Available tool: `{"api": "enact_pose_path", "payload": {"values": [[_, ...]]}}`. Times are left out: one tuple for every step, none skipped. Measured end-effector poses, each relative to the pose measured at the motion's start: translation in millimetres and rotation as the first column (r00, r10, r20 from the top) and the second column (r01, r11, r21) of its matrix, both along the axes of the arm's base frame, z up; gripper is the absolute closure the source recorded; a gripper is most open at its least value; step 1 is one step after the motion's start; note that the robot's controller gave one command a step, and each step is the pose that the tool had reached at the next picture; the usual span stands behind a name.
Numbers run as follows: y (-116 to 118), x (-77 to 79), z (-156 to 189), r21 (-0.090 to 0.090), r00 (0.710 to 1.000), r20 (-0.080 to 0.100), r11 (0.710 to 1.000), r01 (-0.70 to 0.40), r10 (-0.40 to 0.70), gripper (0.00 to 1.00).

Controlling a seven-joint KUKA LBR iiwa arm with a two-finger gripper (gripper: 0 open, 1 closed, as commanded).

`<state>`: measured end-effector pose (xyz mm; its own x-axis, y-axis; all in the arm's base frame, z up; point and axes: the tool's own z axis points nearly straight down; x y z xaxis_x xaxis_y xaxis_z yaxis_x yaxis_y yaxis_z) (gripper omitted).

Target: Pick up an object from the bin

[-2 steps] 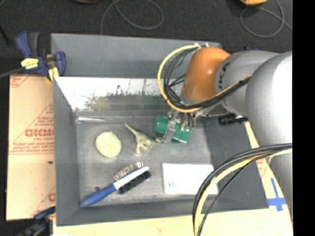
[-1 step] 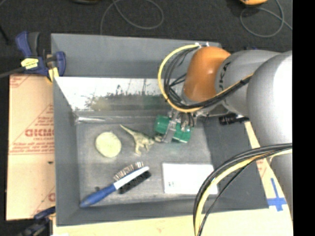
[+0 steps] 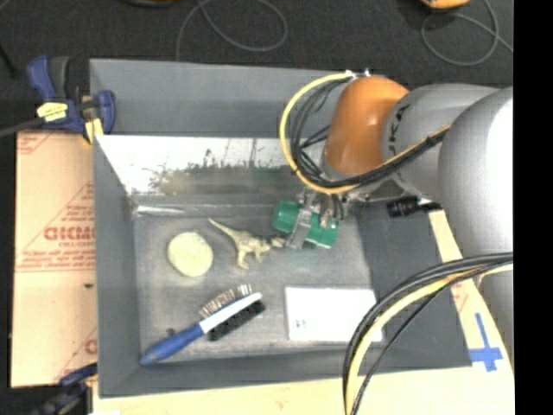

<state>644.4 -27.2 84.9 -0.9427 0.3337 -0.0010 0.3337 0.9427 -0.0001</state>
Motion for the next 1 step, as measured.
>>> {"api": "enact_pose_path", "payload": {"values": [[-0.2,1.0,9.9,0.0,1.0,0.003,1.0,0.0,0.0,1.0]]}}
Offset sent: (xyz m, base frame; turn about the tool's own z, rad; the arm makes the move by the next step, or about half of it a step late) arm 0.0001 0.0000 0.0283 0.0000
